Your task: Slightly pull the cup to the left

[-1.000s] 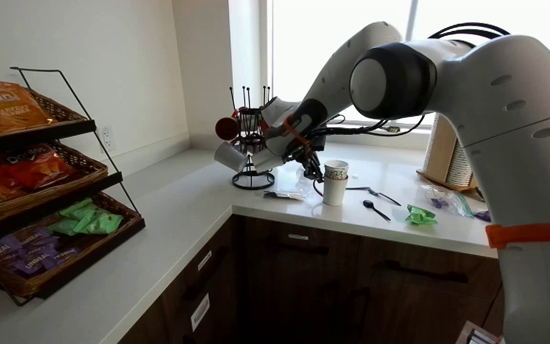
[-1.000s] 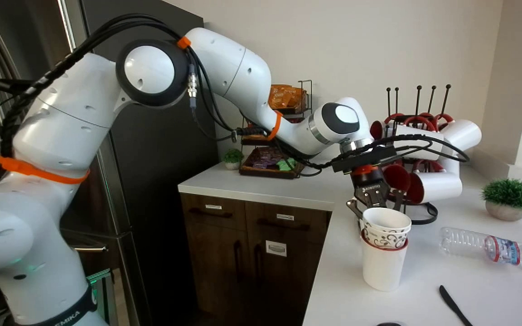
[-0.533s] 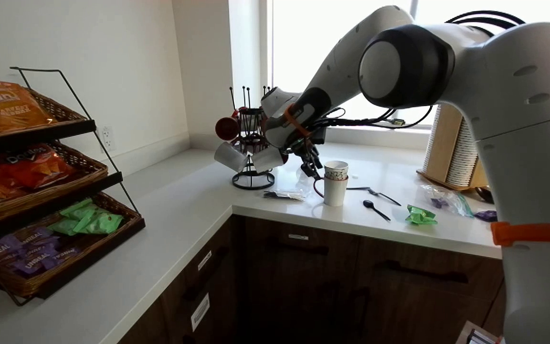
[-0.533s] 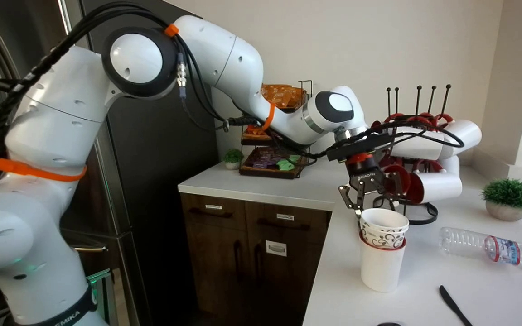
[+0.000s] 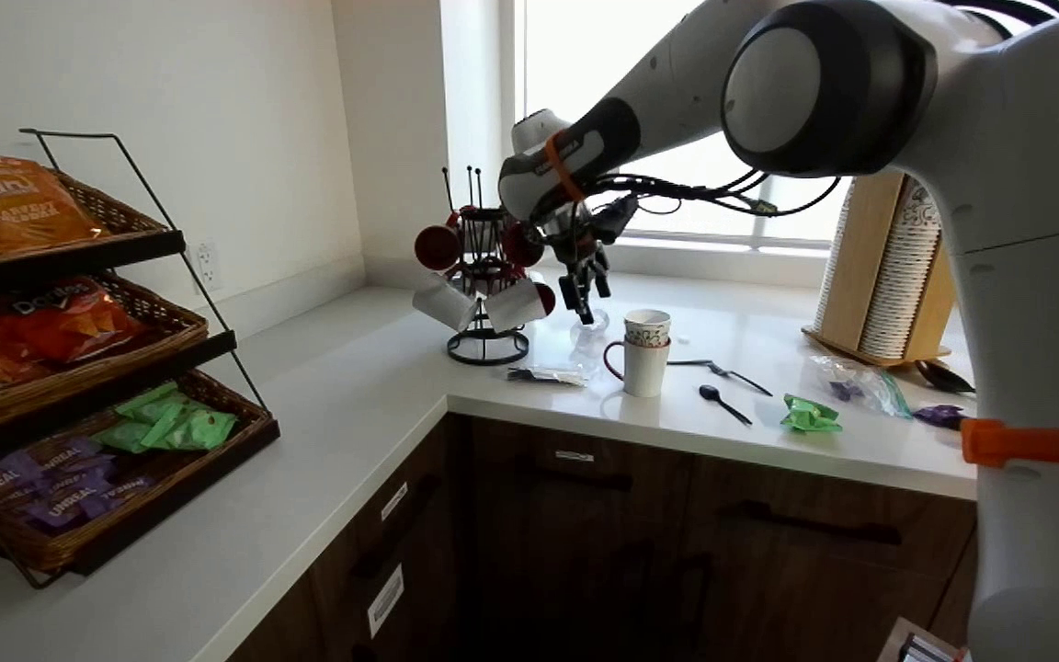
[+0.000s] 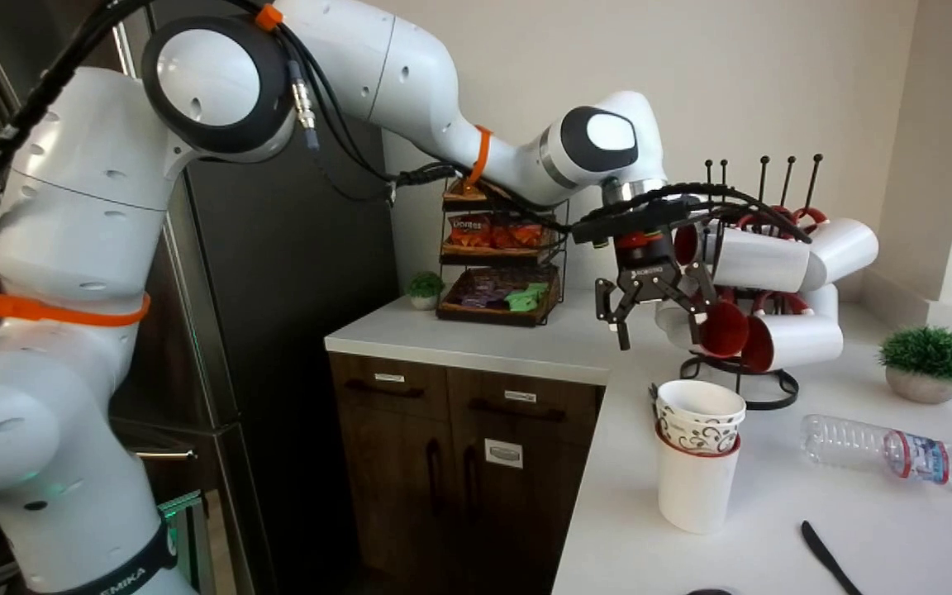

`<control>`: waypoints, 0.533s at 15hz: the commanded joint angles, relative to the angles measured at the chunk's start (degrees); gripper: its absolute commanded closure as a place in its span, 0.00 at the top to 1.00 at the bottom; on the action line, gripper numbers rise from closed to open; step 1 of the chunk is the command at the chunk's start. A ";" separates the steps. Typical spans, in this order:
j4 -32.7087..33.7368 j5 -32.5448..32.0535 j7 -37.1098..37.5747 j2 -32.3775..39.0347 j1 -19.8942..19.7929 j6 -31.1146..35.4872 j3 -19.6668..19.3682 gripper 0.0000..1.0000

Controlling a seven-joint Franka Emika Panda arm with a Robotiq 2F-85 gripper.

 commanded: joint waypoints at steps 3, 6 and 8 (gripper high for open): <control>-1.30 11.27 6.20 -7.50 -2.10 -4.32 0.09 1.00; -4.23 15.45 10.34 -13.15 -3.21 -3.76 -0.95 1.00; -6.54 16.57 14.40 -16.64 -3.54 -2.86 -2.14 1.00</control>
